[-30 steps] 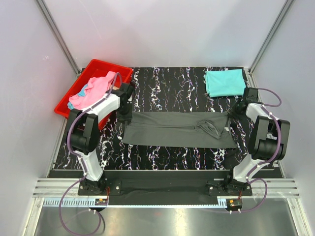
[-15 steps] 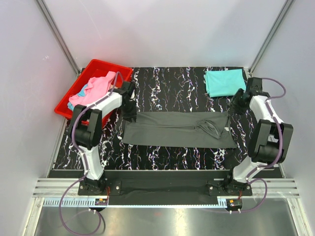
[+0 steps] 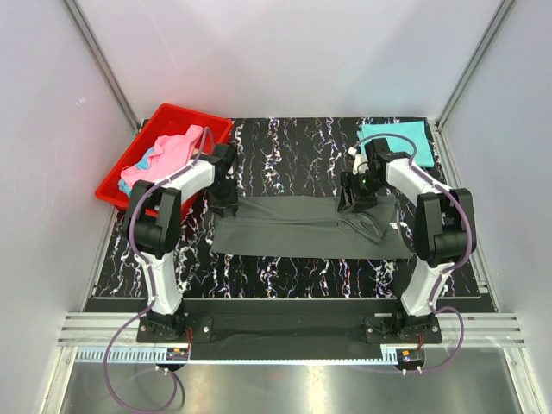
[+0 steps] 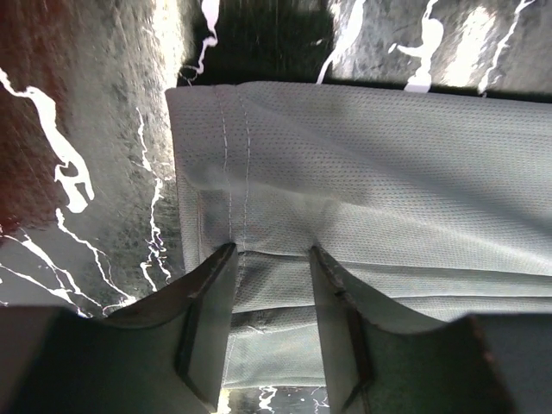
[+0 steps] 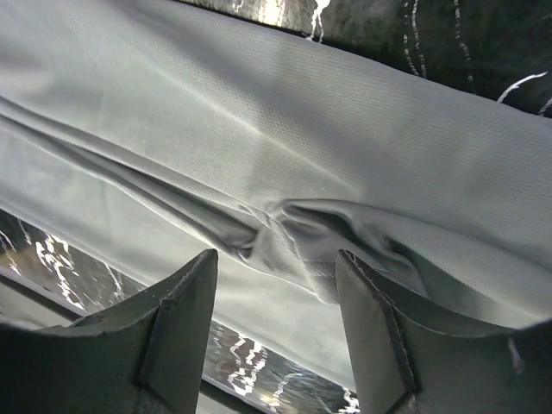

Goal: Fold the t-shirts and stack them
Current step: Fold the tshirt

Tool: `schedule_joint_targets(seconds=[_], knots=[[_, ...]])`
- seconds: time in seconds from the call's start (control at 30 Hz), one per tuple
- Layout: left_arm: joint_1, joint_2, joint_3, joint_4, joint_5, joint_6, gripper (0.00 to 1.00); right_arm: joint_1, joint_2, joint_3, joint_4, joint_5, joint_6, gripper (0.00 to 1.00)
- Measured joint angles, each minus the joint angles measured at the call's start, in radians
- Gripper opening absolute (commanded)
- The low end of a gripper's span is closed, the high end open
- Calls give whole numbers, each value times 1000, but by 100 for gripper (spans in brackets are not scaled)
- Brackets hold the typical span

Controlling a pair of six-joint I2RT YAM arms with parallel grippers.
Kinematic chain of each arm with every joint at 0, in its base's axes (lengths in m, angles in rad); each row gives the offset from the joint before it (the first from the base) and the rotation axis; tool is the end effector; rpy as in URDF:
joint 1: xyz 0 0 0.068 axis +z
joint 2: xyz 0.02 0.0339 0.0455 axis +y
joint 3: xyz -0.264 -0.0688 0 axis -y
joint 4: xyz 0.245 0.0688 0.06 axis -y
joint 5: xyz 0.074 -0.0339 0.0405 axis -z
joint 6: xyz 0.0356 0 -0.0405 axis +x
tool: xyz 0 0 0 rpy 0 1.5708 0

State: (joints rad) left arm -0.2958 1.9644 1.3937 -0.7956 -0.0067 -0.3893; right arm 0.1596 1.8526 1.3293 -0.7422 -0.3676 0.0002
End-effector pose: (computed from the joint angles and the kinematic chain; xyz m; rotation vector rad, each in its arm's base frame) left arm 0.3656 -0.1112 0.1681 -0.1387 2.9421 -0.0922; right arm 0.3611 0.0711 0.1944 -0.3045 2.8007 0.5564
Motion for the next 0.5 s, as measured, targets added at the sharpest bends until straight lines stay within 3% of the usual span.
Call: schedule_joint_targets(seconds=[0.5], knots=[[2,-86,33,4,11,13,48,8,-3,-9,-45,66,-117,61]])
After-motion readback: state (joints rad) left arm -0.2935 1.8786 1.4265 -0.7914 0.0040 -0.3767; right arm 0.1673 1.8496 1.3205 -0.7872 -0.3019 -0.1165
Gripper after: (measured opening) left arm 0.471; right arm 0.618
